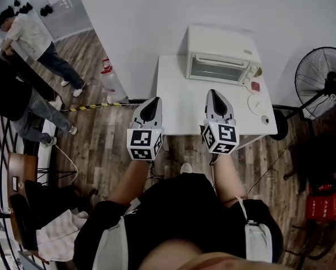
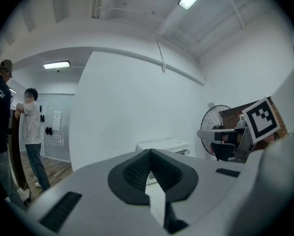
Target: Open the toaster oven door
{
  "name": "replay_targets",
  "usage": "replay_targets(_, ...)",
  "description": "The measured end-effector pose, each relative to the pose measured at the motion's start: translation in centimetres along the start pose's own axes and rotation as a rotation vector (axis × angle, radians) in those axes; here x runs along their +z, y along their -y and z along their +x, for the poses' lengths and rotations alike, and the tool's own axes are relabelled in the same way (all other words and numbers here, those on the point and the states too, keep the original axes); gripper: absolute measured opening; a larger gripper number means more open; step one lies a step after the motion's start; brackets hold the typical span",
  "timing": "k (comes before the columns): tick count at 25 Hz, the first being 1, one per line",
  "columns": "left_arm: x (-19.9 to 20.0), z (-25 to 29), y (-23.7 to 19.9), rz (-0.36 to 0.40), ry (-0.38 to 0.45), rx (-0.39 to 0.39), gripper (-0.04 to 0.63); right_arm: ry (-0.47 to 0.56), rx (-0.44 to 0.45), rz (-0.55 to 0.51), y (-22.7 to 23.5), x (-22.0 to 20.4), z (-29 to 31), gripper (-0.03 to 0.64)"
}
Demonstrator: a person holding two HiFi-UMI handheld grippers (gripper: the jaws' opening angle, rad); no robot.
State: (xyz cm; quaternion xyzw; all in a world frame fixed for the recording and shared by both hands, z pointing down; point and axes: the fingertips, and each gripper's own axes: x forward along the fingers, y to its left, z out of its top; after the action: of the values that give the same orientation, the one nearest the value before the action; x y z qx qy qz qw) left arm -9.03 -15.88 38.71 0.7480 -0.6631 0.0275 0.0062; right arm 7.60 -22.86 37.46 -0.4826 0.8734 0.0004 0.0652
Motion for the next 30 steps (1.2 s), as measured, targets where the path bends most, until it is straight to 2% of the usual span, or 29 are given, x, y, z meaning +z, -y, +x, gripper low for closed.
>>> replay_targets(5,0.4,7.6,-0.4,-0.007,-0.008,-0.003,0.011,-0.039,0.018,-0.006,3.8,-1.3,6.3,0.003)
replay_targets(10,0.0,11.1,-1.0,-0.008,-0.024,-0.013,0.011,-0.112,0.010,-0.029,5.5,-3.0,10.8,0.003)
replay_targets(15,-0.4,12.4,-3.1,-0.025,-0.035,-0.022,0.011,-0.235,0.024,-0.097,4.6,-4.9,14.4,0.066)
replay_targets(18,-0.4,12.6,-4.6,-0.020,-0.030,-0.031,0.011,-0.358,0.002,-0.189,4.3,-6.6,16.7,0.112)
replay_targets(23,-0.4,12.4,-7.1,-0.030,-0.022,-0.021,0.011,-0.558,-0.021,-0.308,4.7,-9.4,20.7,0.115)
replay_targets(26,-0.8,12.1,-8.4,-0.037,-0.028,-0.011,0.011,-0.634,-0.011,-0.310,4.9,-11.2,23.2,0.115)
replay_targets(30,-1.3,11.7,-9.9,-0.038,-0.038,0.003,0.011,-0.697,-0.029,-0.222,5.8,-13.8,25.8,0.115)
